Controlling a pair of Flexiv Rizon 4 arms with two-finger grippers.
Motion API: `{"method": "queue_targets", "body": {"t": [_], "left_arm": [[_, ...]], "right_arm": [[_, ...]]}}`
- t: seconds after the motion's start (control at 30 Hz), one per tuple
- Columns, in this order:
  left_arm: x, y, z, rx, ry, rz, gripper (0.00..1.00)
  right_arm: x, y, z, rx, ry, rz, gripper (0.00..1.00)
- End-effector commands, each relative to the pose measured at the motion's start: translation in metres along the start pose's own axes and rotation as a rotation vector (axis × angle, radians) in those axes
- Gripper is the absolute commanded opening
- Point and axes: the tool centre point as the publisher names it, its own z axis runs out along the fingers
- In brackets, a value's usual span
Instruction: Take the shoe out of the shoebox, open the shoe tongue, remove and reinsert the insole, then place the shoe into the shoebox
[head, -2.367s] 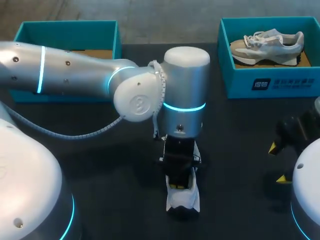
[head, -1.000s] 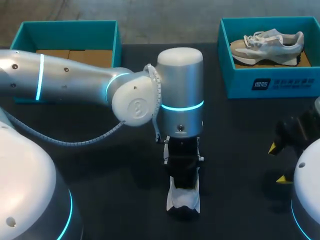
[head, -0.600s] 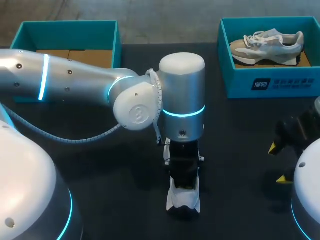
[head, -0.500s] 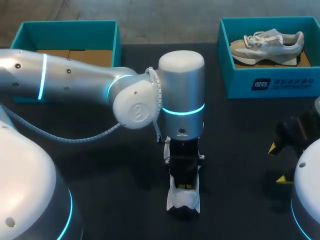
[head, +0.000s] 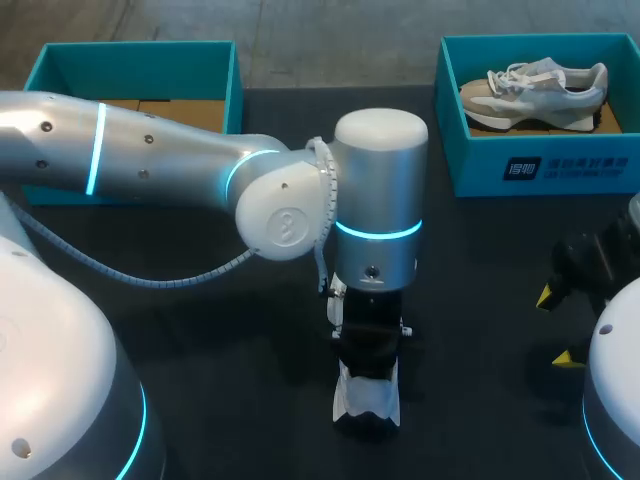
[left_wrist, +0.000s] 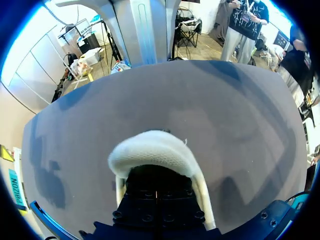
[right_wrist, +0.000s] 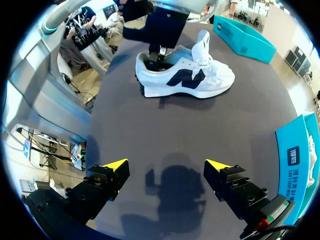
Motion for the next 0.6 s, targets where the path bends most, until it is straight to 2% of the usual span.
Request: {"method": "queue_targets", "body": {"t": [0.03,0.17,0.43,0.6], "left_arm": [[-0.006,0.014,0.02,0.01,0.012,-0.014,0.0],[-0.001,0.018,0.019,-0.022,0.029,-0.027,0.0],[0.007,0.025,-0.011,-0.086,-0.001,-0.051,0.0],[0.005,0.019,-0.021,-0.095,-0.025,-0.033,0.0]], "right_arm": [[0.002,0.0,0.0,0.002,-0.003,0.0,1.0],[0.002,0.0,0.0,0.002,-0.003,0.0,1.0],[0.002,0.0,0.0,0.002,-0.003,0.0,1.0],[0.002,0.0,0.0,0.002,-0.003,0.0,1.0]]}}
